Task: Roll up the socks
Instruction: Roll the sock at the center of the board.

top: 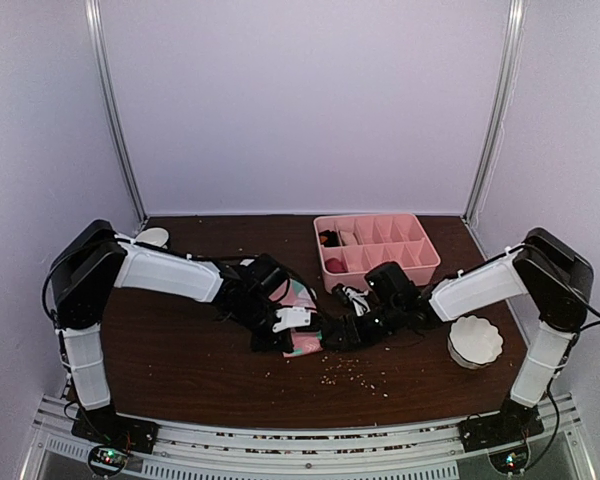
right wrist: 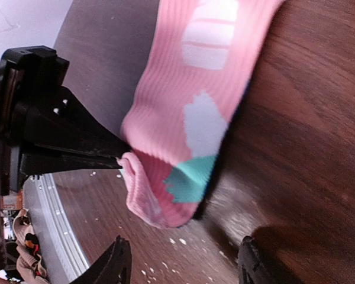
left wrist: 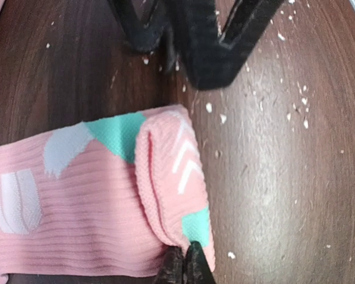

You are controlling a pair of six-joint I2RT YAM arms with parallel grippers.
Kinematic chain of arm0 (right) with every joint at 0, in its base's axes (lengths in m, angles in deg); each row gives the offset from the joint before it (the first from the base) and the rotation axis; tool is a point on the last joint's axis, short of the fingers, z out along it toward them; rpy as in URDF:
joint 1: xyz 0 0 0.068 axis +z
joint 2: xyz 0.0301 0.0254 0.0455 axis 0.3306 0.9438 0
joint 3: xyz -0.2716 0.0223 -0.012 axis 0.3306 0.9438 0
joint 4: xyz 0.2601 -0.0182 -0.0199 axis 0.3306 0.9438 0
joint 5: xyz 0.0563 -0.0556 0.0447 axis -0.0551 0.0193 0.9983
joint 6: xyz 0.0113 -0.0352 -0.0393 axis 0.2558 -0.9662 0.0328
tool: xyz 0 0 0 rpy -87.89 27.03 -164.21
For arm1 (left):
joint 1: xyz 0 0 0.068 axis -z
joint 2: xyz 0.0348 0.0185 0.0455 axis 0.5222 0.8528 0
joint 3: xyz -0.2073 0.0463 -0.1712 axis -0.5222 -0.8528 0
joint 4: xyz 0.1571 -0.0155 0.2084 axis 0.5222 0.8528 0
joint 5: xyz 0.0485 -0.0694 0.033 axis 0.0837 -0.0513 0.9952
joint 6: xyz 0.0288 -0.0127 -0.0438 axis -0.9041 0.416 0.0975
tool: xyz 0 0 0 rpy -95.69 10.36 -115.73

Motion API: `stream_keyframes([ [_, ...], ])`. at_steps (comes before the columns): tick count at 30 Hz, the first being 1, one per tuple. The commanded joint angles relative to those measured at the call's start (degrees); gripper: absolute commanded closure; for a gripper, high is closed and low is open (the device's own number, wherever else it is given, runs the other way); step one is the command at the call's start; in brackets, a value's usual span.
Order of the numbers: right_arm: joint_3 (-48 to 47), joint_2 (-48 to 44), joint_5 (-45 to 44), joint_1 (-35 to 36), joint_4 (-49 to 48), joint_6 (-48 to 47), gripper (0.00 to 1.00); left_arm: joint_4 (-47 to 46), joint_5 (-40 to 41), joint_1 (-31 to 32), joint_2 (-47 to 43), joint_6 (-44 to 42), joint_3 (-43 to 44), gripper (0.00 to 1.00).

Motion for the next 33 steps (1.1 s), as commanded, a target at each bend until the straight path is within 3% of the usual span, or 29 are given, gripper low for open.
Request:
stream_keyframes([
  [1, 2.7, -5.1, -6.9, -0.6, 8.2, -6.7, 0.37, 5.7, -0.6, 0.7, 6.8, 1.1, 0.5, 1.00],
  [4, 4.6, -9.4, -12.0, -1.1, 8.9, -9.2, 0.38, 6.3, -1.9, 0.7, 7.3, 0.6, 1.5, 1.00],
  [6, 8.4, -16.5, -20.9, -0.1, 6.0, -11.4, 0.38, 7.1, -3.6, 0.6, 7.6, 0.1, 2.1, 1.00],
  [7, 10.7, -21.1, -29.0, 1.2, 4.5, -12.5, 0.35, 7.6, -4.6, 0.4, 7.8, -0.2, 2.3, 1.00],
  [8, 13.1, -28.1, -36.0, 2.1, 2.7, -13.7, 0.09, 7.9, -5.6, 0.2, 7.9, -0.4, 2.3, 1.00],
  [9, 15.1, -32.8, -40.9, 2.4, 0.7, -14.2, 0.00, 8.3, -6.3, -0.1, 8.1, -0.2, 2.4, 1.00],
  [11, 19.4, -38.7, -45.3, 1.9, -5.6, -15.5, 0.00, 9.9, -9.1, -1.0, 8.8, -0.2, 3.1, 1.00],
  [13, 20.7, -41.1, -49.0, 0.7, -5.9, -9.9, 0.00, 12.7, -11.7, -1.9, 10.0, -0.2, 4.4, 1.00],
  [15, 22.9, -42.0, -45.0, -1.9, -8.6, -7.0, 0.00, 14.4, -13.3, -3.0, 10.6, -0.3, 5.7, 1.00],
  [18, 26.2, -41.2, -32.9, 1.0, -17.7, -19.5, 0.01, 17.5, -16.6, -4.4, 11.8, -0.7, 7.4, 1.00],
  [21, 25.0, -38.8, -35.5, 9.6, -13.7, -35.2, 0.03, 21.3, -18.1, -4.9, 13.6, -2.0, 9.9, 1.00],
  [25, 21.7, -33.7, -30.0, 15.2, -9.4, -49.5, 0.14, 23.9, -18.2, -5.1, 15.4, -2.5, 12.1, 1.00],
  [33, 9.5, -16.8, -26.5, 19.9, -2.3, -65.0, 0.33, 31.0, -17.2, -5.6, 19.3, -4.6, 17.6, 1.00],
])
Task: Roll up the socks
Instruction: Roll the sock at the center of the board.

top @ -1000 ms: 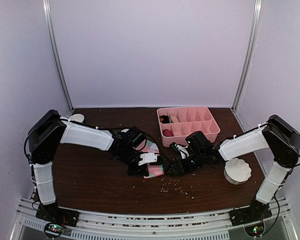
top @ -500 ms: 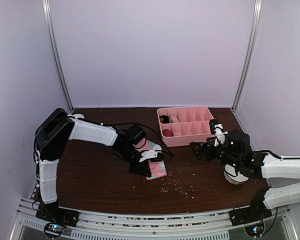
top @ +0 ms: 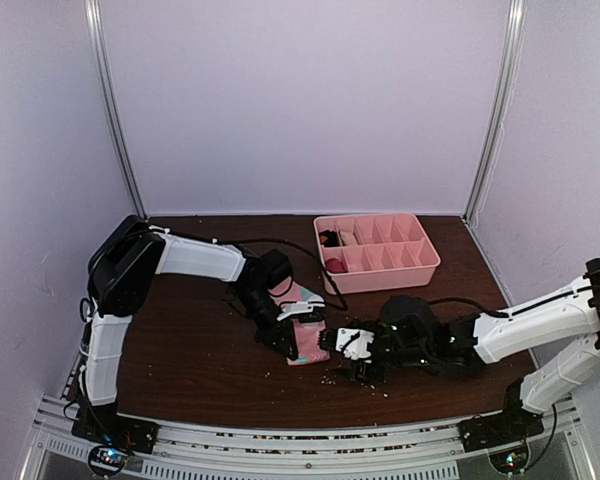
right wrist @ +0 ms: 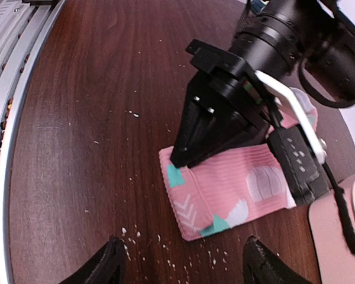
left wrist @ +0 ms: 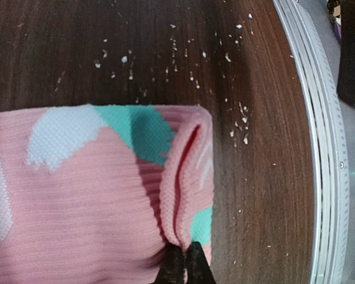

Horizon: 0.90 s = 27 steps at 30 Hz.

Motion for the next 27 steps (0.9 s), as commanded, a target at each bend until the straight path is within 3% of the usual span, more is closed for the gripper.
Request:
stream_keyframes([
  [1, -7.0, 8.3, 3.9, 1.1, 4.6, -11.8, 0.35, 10.2, 5.5, -0.2, 5.9, -2.0, 1.5, 1.00],
  [9, -14.1, 19.7, 3.9, 0.0, 4.7, -16.8, 0.51, 11.5, 4.6, -0.3, 6.5, -2.7, 2.2, 1.00],
  [20, -15.8, 24.3, 3.9, -2.1, 4.8, -16.3, 0.71, 12.2, 4.3, -0.7, 6.5, -3.8, 2.9, 1.00],
  [27, -18.2, 26.8, 5.3, -2.4, 9.5, -12.6, 0.87, 11.1, 5.0, -2.1, 5.8, -3.1, 4.0, 0.84],
])
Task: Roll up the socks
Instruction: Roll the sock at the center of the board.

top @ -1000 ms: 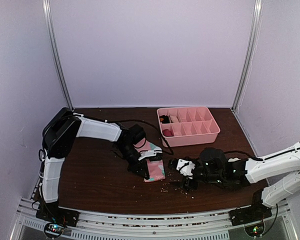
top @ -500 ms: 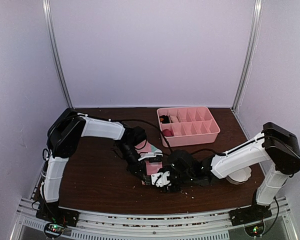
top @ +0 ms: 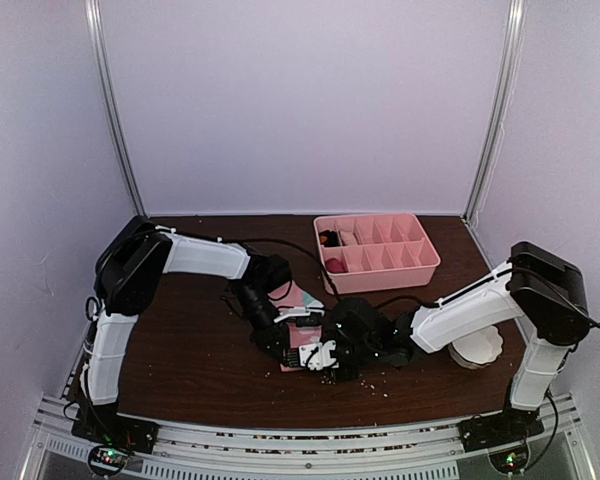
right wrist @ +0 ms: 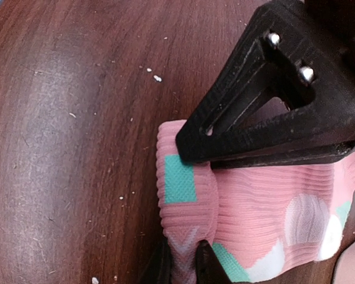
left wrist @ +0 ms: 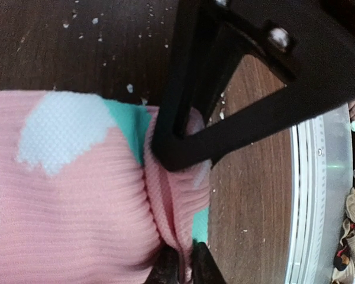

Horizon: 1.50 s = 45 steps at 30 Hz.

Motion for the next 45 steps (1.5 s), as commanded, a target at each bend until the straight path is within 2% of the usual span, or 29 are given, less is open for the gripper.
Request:
stream_keyframes([
  [1, -2.5, 2.7, 1.8, -0.7, 5.6, 4.1, 0.91, -0.8, 7.1, -1.9, 1.8, -0.2, -0.9, 0.80],
  [4, -2.7, 3.4, 4.2, -1.4, 7.8, 8.0, 0.98, -5.6, 6.4, -3.9, -2.0, 0.6, -3.4, 0.70],
  [7, -2.1, 3.8, 6.7, -1.6, 8.5, 13.2, 1.00, -11.6, 3.2, -6.4, -7.7, 0.8, -7.9, 0.67],
  [10, -0.5, 3.8, 7.9, -2.2, 6.8, 19.6, 1.00, -15.2, -3.9, -8.4, -14.0, -1.9, -12.6, 0.65],
  [14, 2.0, 4.4, 12.8, -3.4, 4.4, 26.4, 1.00, -15.3, -6.7, -8.3, -16.1, -3.9, -14.9, 0.64],
  [20, 2.2, 6.3, 20.8, -6.5, 3.4, 34.2, 1.00, -16.8, -6.3, -6.1, -18.1, -6.0, -19.3, 0.66],
  [23, 2.3, 7.6, 24.8, -8.7, 2.2, 38.2, 1.00, -21.8, -4.1, -4.1, -21.5, -5.2, -23.0, 0.66],
  [30, 0.6, 11.1, 31.9, -12.2, 2.1, 44.0, 1.00, -32.6, 9.6, 2.2, -24.9, -5.9, -26.8, 0.66],
  [39, -1.2, 13.3, 34.8, -14.3, 5.3, 45.9, 1.00, -35.3, 18.1, 5.5, -21.4, -6.9, -25.4, 0.66],
  [45, -1.4, 13.4, 36.3, -14.5, 5.6, 46.3, 1.00, -35.5, 20.2, 5.7, -19.9, -6.5, -25.0, 0.68],
])
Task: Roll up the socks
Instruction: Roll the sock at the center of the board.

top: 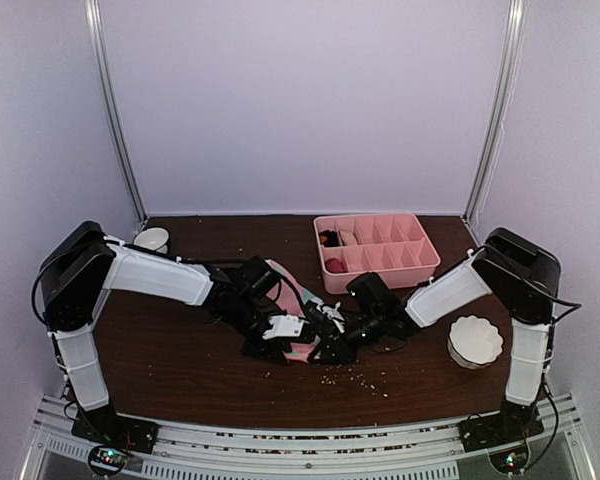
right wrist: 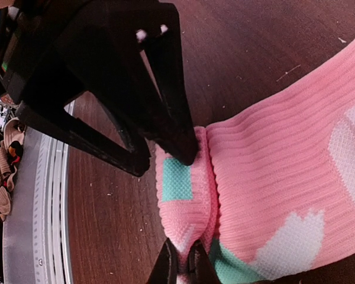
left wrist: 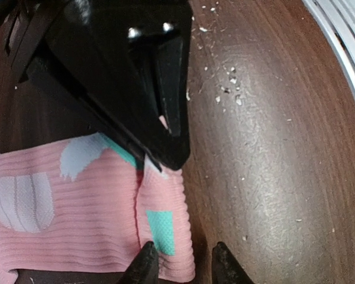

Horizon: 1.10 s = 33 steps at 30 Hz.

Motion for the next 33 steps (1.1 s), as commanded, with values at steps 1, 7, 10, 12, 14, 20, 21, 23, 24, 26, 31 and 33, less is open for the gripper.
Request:
stream_keyframes([
  [1, 1.7, 3.7, -2.1, 0.0, 10.9, 1.3, 1.00, -2.3, 3.7, 0.4, 1.6, -0.4, 1.1, 0.69],
  [7, 0.0, 3.9, -2.1, -0.2, 14.0, 0.1, 1.00, -1.3, 4.7, 0.4, 3.4, 0.7, 3.2, 0.87],
  [10, 0.9, 2.1, -3.7, -0.3, 12.8, 0.2, 1.00, 2.3, 2.4, 0.2, 4.3, 1.2, 4.8, 1.00],
  [12, 2.9, -0.5, -5.9, -0.5, 9.7, 0.4, 0.90, 6.0, -0.5, -0.4, 5.6, 1.5, 6.4, 1.00],
  [14, 5.1, -3.4, -8.2, -0.5, 5.5, 0.3, 0.80, 10.1, -3.1, -1.2, 6.7, 2.0, 7.7, 1.00],
  [20, 12.6, -11.8, -15.1, -0.7, -5.0, 0.7, 0.62, 19.9, -10.3, -3.7, 10.0, 2.3, 11.2, 1.00],
  [21, 13.7, -13.1, -16.3, -0.7, -6.5, 0.7, 0.61, 20.9, -10.8, -4.0, 10.3, 2.2, 11.4, 1.00],
  [23, 16.3, -15.9, -19.0, -0.8, -9.5, 0.6, 0.53, 23.2, -11.7, -4.5, 10.9, 1.9, 12.1, 1.00],
  [24, 17.4, -17.4, -20.6, -0.7, -10.9, 0.5, 0.46, 24.7, -12.2, -4.8, 11.3, 1.8, 13.0, 1.00],
  [26, 19.1, -20.7, -24.6, -0.7, -12.9, 0.0, 0.01, 27.6, -14.1, -5.3, 11.9, 1.5, 14.2, 1.00],
  [31, 22.7, -30.8, -42.2, -0.5, -15.3, 0.3, 0.01, 33.4, -17.6, -6.7, 13.6, 1.3, 17.2, 1.00],
  [33, 26.2, -34.4, -46.9, -0.7, -21.2, 5.0, 0.01, 34.6, -17.9, -6.8, 14.4, 1.3, 18.0, 1.00],
])
